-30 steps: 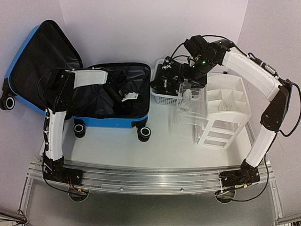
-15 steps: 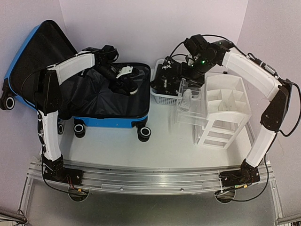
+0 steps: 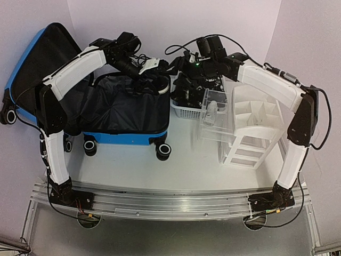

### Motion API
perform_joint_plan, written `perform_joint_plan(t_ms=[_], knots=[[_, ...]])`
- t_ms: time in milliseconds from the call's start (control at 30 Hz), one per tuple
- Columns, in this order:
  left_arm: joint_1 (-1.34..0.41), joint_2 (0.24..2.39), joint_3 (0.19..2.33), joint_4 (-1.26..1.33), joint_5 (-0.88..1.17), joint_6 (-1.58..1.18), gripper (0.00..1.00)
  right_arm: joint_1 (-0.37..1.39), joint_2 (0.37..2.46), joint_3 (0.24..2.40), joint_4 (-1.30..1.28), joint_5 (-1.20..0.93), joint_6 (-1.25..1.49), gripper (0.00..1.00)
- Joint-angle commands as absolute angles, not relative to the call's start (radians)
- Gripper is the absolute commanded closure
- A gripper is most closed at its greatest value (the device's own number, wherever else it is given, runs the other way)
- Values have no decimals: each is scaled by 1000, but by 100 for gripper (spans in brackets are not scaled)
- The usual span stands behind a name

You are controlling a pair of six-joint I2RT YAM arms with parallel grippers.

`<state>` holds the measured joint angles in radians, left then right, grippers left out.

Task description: Open, take out, and arrange the luggage

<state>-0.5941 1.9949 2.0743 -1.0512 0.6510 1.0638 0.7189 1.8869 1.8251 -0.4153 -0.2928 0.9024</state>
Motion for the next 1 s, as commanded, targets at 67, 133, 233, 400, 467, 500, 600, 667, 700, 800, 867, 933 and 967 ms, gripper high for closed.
perform_joint_plan(t_ms=[67,133,233,400,467,500,600,667,700,800,867,933,967], knots=[[-608,1949,2151,-1060,666,999,73,736,1944,1858,-343,-333,960,42],[-610,1947,2152,-1060,667,995,73,736,1946,1855,-335,-336,964,47],[-616,1947,2149,-1053,658,993,73,737,1956,1859,-322,-360,976,66],[-620,1948,2145,-1027,638,967,71,737,1943,1840,-314,-376,984,96],[-620,1947,2142,-1018,630,957,64,736,1924,1821,-314,-371,978,100],[-620,1946,2140,-1015,626,952,57,734,1911,1810,-315,-366,975,100],[-620,1941,2132,-992,609,912,19,725,1868,1772,-316,-346,962,100],[-618,1937,2131,-982,600,890,2,710,1827,1740,-319,-329,953,100],[-617,1934,2132,-984,596,886,0,699,1799,1719,-324,-317,945,100],[-607,1921,2132,-996,612,870,0,663,1716,1676,-430,-236,883,100],[-594,1913,2137,-1008,635,852,0,649,1681,1706,-588,-141,795,100],[-583,1905,2138,-1020,652,841,0,640,1660,1772,-767,-42,702,100],[-580,1901,2138,-1026,654,840,0,639,1658,1814,-845,8,657,100]])
